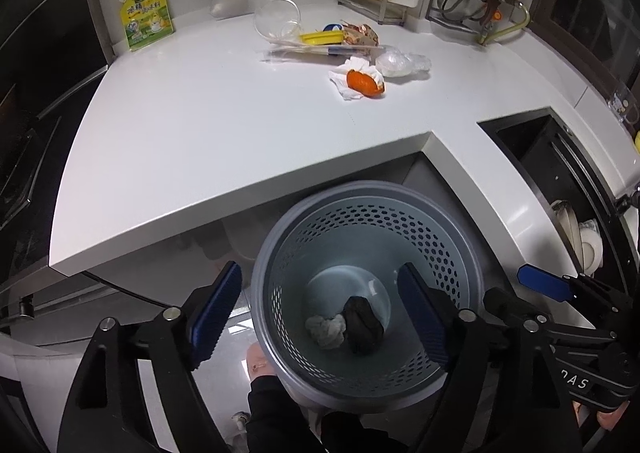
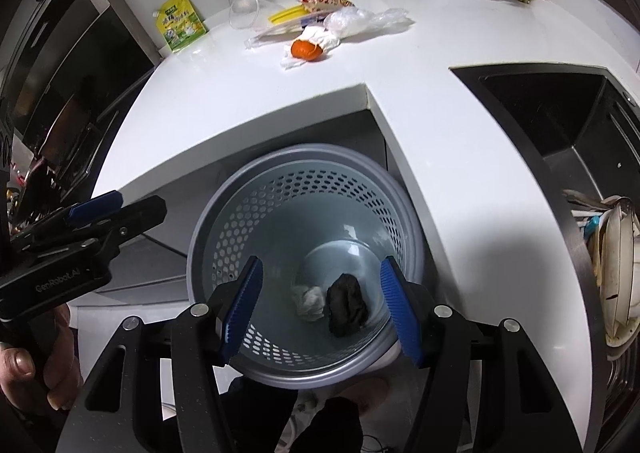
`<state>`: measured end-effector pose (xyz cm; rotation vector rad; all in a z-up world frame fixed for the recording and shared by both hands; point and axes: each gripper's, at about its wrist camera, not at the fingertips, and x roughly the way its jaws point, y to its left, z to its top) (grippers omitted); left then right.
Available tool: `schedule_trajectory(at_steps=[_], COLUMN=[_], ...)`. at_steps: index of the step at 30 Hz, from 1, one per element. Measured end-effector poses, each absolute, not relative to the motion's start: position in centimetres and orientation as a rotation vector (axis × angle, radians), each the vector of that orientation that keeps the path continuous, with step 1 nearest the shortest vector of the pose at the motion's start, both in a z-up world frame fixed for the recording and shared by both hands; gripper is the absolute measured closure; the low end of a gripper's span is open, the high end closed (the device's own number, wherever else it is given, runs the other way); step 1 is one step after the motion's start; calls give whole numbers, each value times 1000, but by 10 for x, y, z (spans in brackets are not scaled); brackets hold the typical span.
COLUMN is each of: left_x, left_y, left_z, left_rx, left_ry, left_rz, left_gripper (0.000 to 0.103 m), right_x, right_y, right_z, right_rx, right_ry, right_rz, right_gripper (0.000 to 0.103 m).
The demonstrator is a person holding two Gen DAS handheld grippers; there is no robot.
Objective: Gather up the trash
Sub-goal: 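Open both tools to drop the towel and cloth into the wastebasket, then move both open tools back toward the trash pile on the counter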
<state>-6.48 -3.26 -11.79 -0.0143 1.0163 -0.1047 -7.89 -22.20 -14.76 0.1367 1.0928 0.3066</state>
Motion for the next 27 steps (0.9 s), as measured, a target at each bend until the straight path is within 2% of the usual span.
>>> schedule_trajectory(at_steps=[13,27], left_x=[-35,54], left_y=[-10,43], left_z=[-70,-37], left_rx=[-29,-34], left_ry=[896,790], left_rz=[-80,-44], left_gripper=[11,10], right_x=[-50,21], right_y=[-223,-198], right_z=[-112,-83], right_rx=[152,163], right_ry=[999,910], right_rz=[275,201], right_gripper=[42,41])
